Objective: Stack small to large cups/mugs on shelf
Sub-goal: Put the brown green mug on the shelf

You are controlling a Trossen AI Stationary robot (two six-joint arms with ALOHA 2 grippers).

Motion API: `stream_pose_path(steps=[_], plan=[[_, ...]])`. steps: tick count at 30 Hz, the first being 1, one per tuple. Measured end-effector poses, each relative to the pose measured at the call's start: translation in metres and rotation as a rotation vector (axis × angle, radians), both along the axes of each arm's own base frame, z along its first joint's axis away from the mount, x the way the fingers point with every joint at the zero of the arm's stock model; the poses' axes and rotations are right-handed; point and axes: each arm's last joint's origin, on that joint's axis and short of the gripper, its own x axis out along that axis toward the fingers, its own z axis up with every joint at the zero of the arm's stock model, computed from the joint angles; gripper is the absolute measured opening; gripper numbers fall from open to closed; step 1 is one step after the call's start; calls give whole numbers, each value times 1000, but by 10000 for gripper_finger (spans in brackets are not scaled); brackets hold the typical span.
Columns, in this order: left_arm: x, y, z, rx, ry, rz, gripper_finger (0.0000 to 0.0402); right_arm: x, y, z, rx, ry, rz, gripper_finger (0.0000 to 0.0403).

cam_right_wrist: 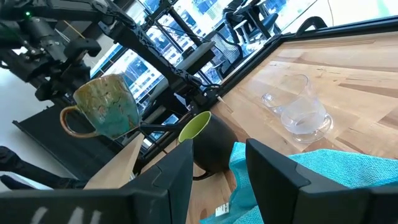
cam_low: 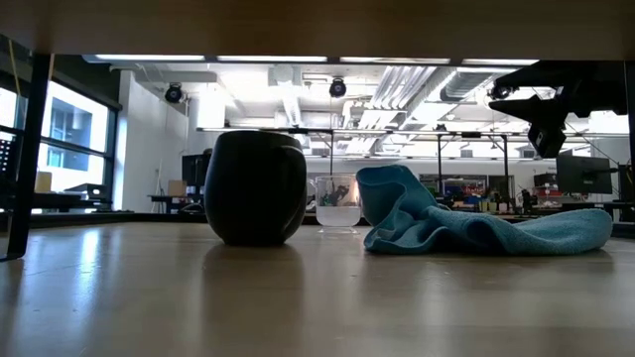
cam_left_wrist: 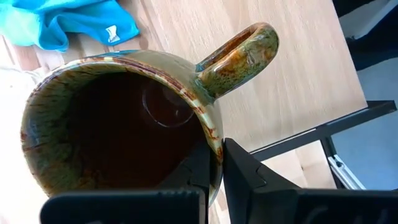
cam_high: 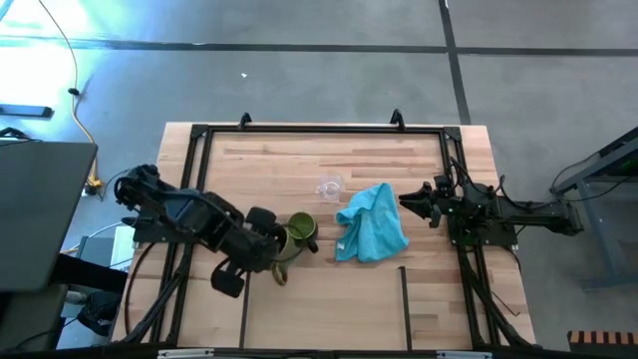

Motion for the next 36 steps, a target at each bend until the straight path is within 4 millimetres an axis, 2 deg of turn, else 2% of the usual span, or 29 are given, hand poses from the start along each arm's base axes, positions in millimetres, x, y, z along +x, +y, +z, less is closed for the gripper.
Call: stream_pose_path(steps=[6, 14, 27, 36], plan=[[15, -13, 0, -56, 13, -23, 8, 0, 0, 0, -7, 0, -1, 140], [26, -17, 24, -103, -101, -36, 8, 0, 0, 0, -8, 0, 0, 140], [29, -35, 12, -124, -42, -43, 8, 0, 0, 0, -9, 1, 0, 140], [22, -52, 9, -119, -35, -102, 8, 1, 0, -1, -3, 13, 0, 140]])
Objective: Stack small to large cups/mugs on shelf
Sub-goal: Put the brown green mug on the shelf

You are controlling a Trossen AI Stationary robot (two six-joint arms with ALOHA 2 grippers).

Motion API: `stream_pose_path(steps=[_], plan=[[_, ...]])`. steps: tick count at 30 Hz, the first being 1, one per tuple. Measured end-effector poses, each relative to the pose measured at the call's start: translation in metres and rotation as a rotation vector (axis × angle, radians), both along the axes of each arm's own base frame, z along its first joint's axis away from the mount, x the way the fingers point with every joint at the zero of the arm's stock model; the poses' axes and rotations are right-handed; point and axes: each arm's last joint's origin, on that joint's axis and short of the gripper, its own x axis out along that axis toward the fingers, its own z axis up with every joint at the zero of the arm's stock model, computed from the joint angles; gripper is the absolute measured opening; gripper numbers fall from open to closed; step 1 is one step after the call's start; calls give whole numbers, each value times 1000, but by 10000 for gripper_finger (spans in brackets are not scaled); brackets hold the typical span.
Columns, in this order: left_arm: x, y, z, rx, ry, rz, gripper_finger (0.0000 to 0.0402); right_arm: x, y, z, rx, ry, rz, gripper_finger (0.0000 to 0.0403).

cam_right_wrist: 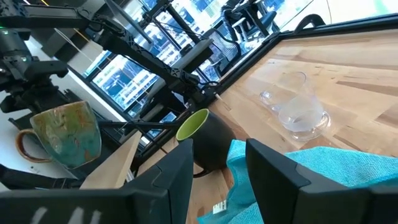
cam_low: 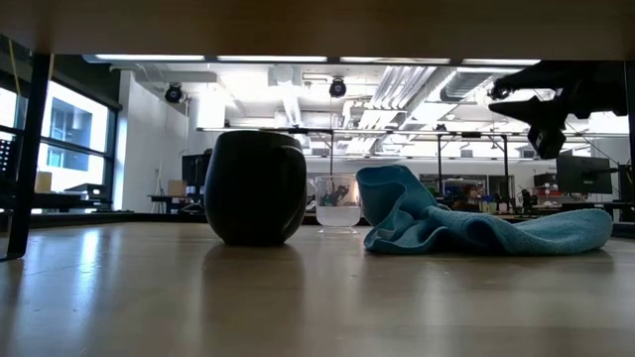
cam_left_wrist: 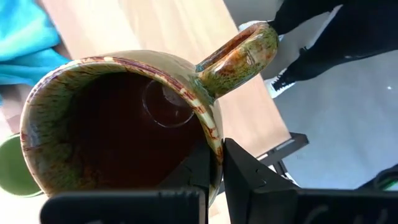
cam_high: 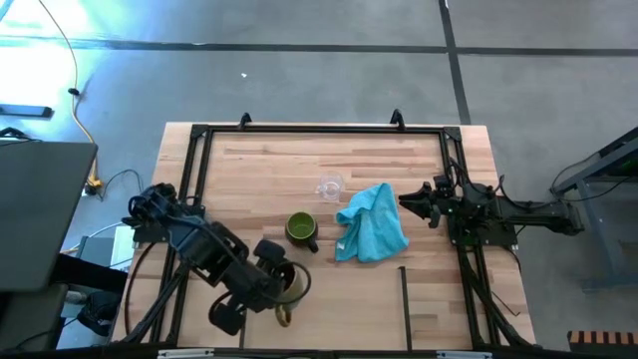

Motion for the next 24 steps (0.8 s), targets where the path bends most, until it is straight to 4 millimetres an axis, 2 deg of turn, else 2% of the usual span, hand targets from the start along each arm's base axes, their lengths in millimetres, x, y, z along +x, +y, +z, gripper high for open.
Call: stream_pose_path(steps=[14, 24], plan=[[-5, -15, -19, 27, 76, -48, 8, 0, 0, -1, 41, 2, 3, 140], [1, -25, -28, 39, 96, -43, 8, 1, 0, -1, 36, 13, 3, 140]])
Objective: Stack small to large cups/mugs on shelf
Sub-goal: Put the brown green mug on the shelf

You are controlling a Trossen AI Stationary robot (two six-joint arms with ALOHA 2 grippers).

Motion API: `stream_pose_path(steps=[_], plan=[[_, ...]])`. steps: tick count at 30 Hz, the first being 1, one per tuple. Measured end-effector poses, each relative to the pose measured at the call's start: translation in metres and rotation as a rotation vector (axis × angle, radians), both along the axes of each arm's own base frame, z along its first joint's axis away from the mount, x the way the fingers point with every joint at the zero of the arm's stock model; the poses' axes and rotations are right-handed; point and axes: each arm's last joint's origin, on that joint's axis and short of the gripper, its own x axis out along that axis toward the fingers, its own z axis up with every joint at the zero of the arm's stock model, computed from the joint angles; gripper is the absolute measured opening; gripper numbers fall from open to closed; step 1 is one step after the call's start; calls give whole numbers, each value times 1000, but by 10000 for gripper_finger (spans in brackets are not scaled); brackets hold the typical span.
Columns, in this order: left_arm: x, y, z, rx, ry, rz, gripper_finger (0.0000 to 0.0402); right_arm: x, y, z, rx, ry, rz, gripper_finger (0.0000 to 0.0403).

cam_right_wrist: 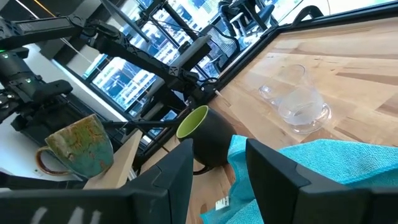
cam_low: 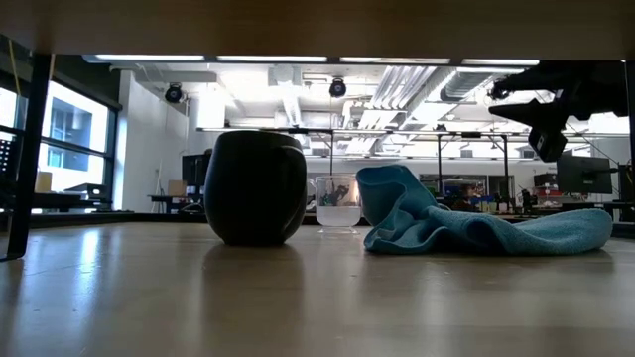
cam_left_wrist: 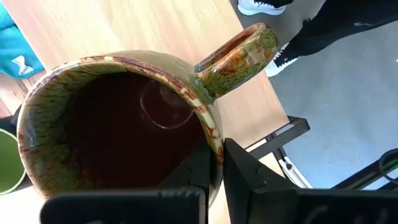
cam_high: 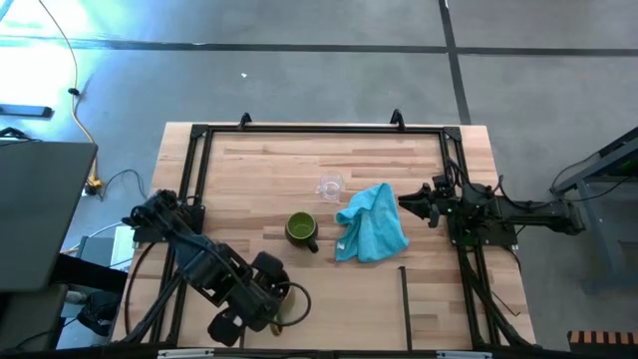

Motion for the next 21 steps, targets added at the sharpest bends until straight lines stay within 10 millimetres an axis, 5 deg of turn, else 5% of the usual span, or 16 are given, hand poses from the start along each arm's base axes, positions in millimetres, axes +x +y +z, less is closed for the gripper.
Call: stream_pose_path(steps=[21], plan=[[-3, -5, -1, 23, -6, -6, 8, 1, 0, -1, -31, 13, 1, 140]])
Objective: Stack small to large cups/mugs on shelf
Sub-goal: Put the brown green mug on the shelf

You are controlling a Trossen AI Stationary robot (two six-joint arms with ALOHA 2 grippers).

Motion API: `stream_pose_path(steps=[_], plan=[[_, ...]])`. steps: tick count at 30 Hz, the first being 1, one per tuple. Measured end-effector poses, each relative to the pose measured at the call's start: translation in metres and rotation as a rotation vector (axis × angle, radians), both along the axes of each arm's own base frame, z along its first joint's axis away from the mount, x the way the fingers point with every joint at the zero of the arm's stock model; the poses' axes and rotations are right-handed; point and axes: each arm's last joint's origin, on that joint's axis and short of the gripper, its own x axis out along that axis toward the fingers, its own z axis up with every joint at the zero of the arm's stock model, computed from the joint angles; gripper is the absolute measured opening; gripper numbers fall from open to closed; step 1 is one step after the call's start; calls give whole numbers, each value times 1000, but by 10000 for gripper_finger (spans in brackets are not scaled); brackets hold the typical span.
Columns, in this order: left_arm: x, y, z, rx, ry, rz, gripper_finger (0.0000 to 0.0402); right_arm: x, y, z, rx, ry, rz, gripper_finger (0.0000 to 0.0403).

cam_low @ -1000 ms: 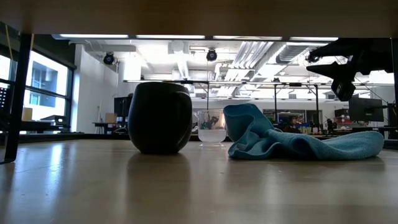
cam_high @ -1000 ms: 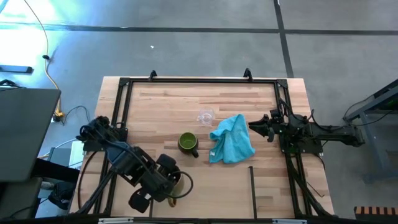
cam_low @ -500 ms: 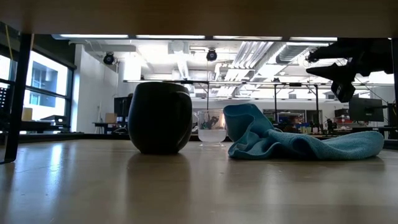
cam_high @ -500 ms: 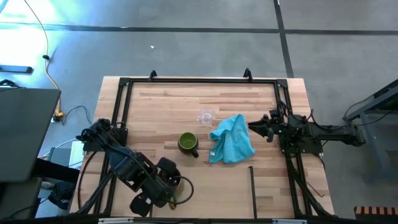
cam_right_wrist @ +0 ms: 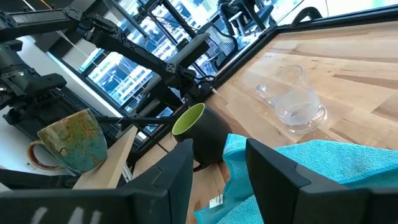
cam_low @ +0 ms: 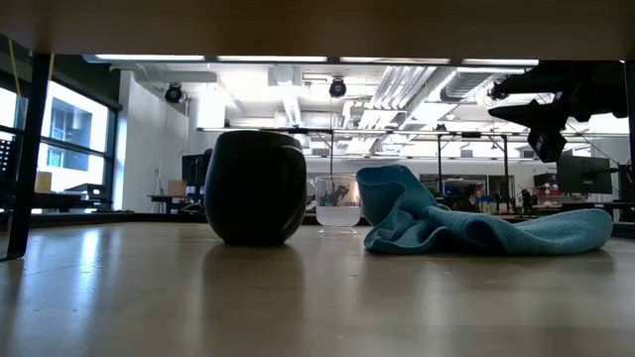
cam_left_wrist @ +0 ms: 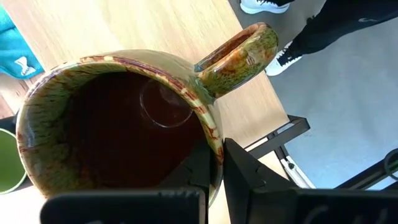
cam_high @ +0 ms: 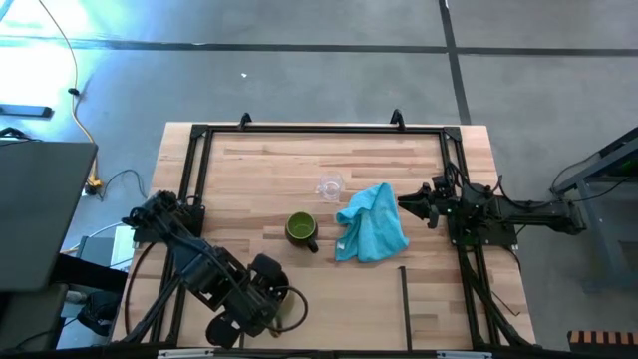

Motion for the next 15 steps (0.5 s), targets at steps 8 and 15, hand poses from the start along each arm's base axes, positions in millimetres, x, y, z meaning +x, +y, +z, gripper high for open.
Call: stream_pose_path(steps=[8, 15], plan=[[0, 0, 3, 11, -17, -22, 8, 0, 0, 0, 0, 0, 0, 140], [1, 2, 5, 10, -30, -20, 8, 0, 0, 0, 0, 0, 0, 140]])
